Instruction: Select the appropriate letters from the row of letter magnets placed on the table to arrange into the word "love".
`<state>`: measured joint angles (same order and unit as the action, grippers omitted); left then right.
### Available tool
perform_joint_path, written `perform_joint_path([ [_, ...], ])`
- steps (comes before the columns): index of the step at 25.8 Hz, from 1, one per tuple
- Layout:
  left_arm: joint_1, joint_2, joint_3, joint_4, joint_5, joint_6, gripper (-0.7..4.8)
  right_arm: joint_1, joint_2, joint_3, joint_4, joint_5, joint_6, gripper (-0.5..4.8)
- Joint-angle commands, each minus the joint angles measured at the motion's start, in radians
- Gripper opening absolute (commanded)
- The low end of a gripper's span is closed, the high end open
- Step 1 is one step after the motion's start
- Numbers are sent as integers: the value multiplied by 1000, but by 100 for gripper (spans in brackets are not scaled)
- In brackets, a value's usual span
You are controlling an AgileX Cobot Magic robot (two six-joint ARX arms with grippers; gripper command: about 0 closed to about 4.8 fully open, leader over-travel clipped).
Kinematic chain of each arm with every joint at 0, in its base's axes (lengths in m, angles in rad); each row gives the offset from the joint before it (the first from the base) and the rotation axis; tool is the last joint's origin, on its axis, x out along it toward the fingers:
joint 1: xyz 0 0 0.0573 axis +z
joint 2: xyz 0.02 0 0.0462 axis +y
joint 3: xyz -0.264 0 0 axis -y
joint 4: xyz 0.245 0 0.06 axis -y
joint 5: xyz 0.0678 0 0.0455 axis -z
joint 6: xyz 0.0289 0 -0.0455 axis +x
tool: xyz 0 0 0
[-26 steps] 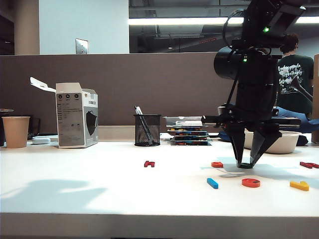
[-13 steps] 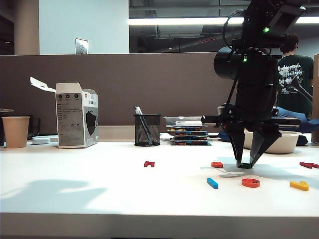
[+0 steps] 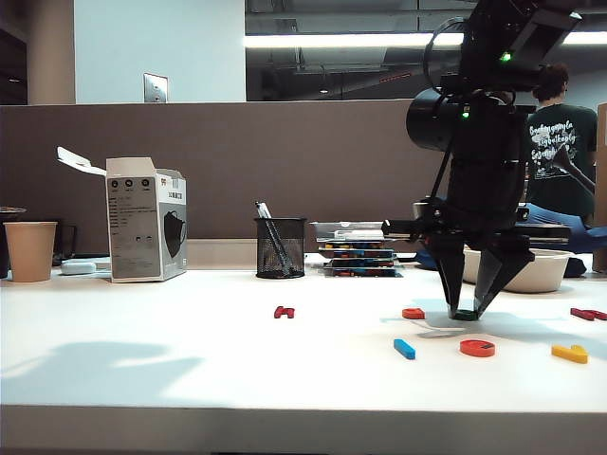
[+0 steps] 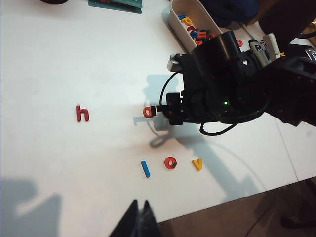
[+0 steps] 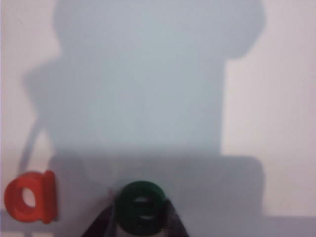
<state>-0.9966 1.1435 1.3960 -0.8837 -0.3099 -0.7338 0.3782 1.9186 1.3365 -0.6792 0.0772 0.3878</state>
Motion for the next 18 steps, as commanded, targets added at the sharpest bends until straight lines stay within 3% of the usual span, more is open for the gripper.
perform_joint_path([
  [1,1,-3,3,2,-1,5,-5,2,0,0,-23,-1,5,103],
  [15,1,-3,3,2,-1,4,-4,-1,-56,0,-96,6,4,103],
  [18,1,-3,3,2,-1,4,-4,-1,-81,0,-117,63,4,103],
])
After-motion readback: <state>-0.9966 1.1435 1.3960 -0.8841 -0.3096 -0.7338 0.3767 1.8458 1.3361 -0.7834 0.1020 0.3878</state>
